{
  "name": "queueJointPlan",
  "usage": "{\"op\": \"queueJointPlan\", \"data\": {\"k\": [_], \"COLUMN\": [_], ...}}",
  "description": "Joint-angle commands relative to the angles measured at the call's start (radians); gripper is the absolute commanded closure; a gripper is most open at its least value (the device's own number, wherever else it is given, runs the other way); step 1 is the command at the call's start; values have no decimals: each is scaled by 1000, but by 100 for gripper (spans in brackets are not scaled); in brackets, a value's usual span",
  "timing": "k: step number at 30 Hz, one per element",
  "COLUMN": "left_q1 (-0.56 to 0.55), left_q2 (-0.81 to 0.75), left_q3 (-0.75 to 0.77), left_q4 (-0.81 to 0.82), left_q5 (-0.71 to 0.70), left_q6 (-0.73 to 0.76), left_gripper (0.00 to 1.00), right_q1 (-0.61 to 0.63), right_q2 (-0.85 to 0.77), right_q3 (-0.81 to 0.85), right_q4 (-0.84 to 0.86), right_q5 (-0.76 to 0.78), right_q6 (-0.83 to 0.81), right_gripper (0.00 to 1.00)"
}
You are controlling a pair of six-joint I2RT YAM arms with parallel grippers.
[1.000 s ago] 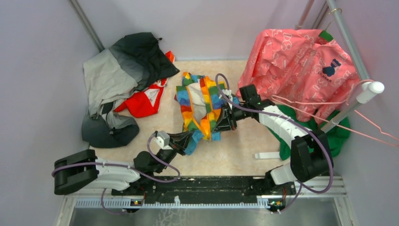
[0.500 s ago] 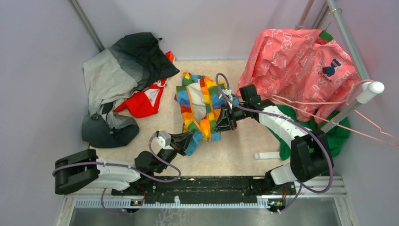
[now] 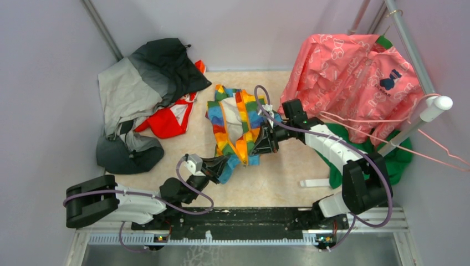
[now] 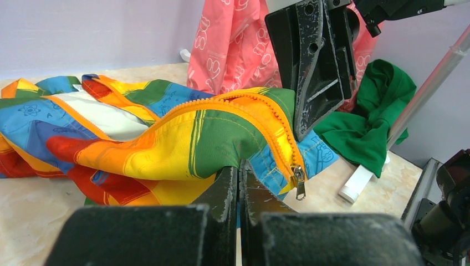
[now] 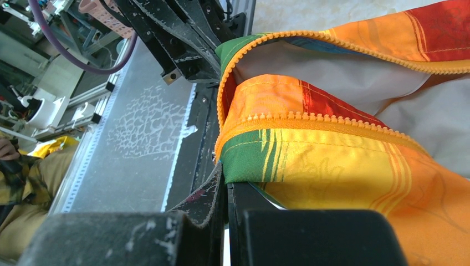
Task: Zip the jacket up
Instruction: Insert the zipper into the jacket.
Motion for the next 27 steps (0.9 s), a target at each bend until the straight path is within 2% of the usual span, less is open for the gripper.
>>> {"op": "queueJointPlan", "data": {"k": [1,27], "left_q1": [-6,-6], "left_q2": [0,20], "left_q3": [9,11], "left_q4": [49,73], "left_q5": [1,-33], "left_q6": [-20,-69], "left_gripper": [100,100], "right_q1": [-2,-2], "right_q2": [-23,-23], "right_q3": [-2,-17], "right_q4": [61,114], "right_q5": [-27,-34], "right_q6": [20,69], "right_gripper": [100,100]}}
